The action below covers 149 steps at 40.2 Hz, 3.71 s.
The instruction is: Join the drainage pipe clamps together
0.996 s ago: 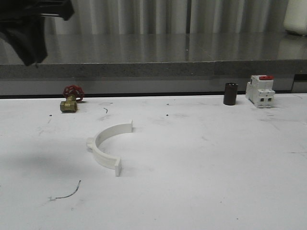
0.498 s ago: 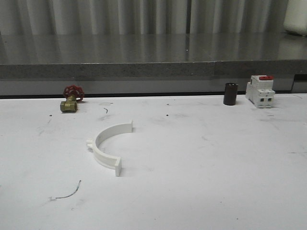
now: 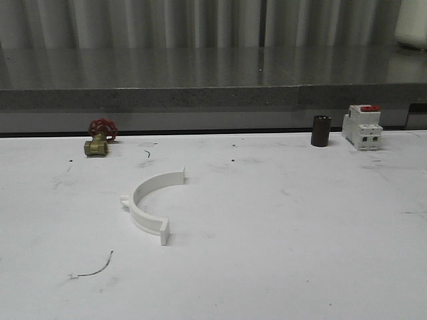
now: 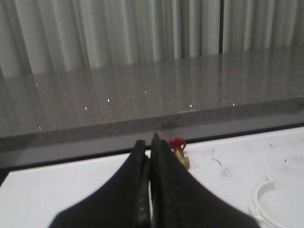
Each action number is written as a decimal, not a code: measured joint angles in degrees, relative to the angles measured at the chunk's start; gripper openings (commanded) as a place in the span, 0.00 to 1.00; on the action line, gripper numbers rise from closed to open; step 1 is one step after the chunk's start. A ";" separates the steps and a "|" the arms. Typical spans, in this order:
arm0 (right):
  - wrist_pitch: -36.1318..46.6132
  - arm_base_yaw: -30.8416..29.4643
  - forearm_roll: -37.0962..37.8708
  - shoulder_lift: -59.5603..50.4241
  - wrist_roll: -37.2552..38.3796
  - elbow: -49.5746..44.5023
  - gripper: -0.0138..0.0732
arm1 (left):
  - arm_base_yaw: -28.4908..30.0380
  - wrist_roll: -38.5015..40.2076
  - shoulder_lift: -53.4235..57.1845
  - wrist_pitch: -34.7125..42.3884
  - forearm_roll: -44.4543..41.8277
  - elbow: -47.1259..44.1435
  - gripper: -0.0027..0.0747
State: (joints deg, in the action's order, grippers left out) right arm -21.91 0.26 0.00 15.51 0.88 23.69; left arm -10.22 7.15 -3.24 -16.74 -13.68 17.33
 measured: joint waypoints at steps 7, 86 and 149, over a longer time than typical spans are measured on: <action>0.00 0.00 0.00 0.00 0.00 0.00 0.90 | 0.00 0.00 3.56 1.49 -0.86 -0.36 0.01; -19.45 -4.03 0.00 65.48 1.63 36.59 0.90 | 0.00 0.00 3.56 1.49 -0.99 -0.55 0.01; -25.29 -14.90 0.39 96.17 2.18 49.86 0.32 | 0.00 0.00 3.56 1.49 -1.01 -0.55 0.01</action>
State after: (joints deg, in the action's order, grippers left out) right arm -47.20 -14.64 0.39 111.69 3.06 73.55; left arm -10.22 7.15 0.32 -15.25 -14.69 16.78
